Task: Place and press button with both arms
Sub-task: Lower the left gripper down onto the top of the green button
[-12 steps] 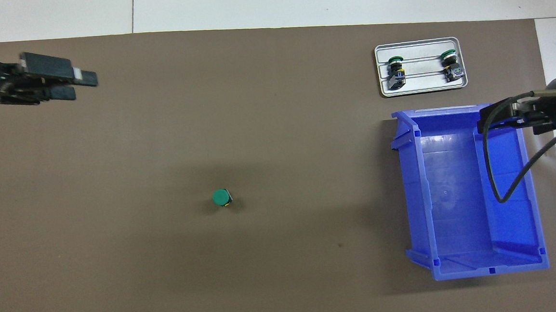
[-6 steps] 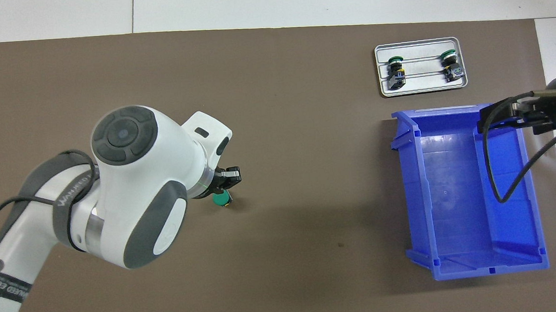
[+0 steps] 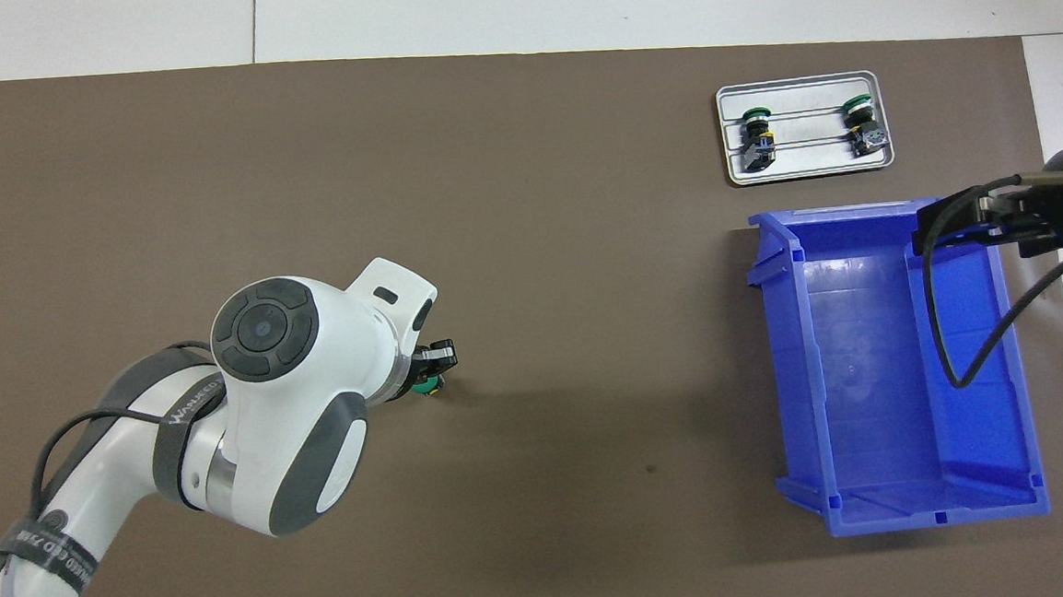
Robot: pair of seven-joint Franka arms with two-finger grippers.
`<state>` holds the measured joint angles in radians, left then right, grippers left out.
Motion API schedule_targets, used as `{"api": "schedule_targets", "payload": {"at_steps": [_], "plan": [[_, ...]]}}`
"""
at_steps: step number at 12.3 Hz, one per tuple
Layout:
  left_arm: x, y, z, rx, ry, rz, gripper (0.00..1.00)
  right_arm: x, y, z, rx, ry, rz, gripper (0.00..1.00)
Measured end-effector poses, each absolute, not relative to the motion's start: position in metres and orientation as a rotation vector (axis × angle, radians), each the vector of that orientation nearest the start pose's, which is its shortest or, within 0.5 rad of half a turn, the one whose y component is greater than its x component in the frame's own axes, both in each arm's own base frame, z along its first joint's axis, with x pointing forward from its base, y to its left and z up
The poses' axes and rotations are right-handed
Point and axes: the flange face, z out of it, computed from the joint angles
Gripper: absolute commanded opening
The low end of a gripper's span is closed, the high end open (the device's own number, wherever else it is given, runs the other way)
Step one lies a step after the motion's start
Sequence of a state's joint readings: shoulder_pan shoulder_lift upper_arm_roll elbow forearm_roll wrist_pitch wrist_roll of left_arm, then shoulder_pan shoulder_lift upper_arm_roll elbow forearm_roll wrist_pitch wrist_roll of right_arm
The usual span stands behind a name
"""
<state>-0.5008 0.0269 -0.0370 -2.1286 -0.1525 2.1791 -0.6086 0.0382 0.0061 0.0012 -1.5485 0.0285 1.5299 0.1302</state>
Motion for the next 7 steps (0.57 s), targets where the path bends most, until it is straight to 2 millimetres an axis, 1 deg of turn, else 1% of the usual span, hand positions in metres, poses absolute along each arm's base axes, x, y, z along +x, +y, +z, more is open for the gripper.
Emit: {"api": "schedule_targets", "payload": {"at_steps": [4, 7], "plan": [[0.459, -0.280, 0.376, -3.246, -0.263, 0.073, 0.00, 0.552, 0.025, 0.628, -3.112, 0.140, 0.042, 1.00], [0.456, -0.279, 0.371, -3.241, -0.264, 0.082, 0.00, 0.552, 0.025, 0.628, -3.112, 0.140, 0.042, 1.00]]}}
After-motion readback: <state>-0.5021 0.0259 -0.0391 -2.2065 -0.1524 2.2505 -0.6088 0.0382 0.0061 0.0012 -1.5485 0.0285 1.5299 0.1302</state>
